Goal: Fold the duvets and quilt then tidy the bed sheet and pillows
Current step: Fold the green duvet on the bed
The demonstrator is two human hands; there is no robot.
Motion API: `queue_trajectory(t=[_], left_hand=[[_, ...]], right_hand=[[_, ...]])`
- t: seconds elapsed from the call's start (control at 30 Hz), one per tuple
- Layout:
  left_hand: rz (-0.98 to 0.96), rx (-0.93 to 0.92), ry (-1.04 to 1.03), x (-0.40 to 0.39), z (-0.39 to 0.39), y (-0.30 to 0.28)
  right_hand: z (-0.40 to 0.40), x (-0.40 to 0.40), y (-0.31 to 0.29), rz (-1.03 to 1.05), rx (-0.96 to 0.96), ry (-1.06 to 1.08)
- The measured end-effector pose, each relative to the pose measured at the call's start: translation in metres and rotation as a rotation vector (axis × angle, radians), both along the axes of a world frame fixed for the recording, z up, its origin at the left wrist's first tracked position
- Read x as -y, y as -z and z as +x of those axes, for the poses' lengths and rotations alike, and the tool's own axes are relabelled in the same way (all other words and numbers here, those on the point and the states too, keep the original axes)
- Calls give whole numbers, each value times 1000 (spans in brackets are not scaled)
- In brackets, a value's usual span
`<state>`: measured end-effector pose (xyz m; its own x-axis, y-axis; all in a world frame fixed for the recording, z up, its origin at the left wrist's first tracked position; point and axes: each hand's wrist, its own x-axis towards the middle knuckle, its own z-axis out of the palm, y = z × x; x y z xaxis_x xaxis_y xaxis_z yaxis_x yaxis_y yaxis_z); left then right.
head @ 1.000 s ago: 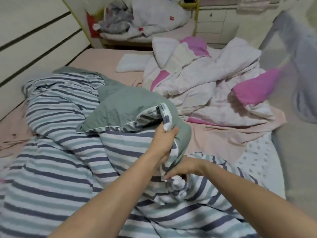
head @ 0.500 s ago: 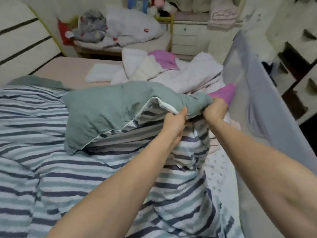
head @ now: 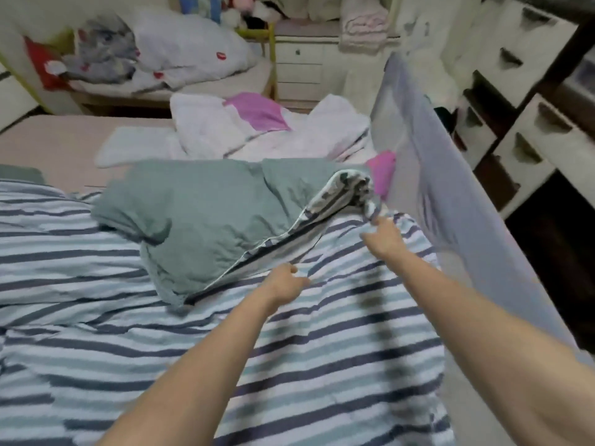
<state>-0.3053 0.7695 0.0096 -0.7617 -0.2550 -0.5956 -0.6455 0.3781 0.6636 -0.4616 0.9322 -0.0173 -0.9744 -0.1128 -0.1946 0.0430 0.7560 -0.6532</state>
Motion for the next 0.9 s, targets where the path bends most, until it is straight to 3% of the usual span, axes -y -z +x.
queue_trajectory(t=[0.13, 0.3, 0.43, 0.67, 0.8, 0.9], left_hand=[[-75, -71, -2, 8, -5, 13], [-220, -150, -54, 56, 0, 32], [-263, -118, -165, 116, 28, 62], [-197, -73, -380, 188, 93, 104], [-116, -71, -406, 211, 119, 121], [-56, -69, -469, 221, 121, 125]], right_hand=[[48, 20, 37, 58, 139, -179], [81, 76, 78, -82, 308, -222], [100, 145, 119, -325, 531, -92], [123, 260, 166, -775, 748, 145], [108, 309, 218, -986, 684, 276], [122, 317, 173, -1038, 635, 407]])
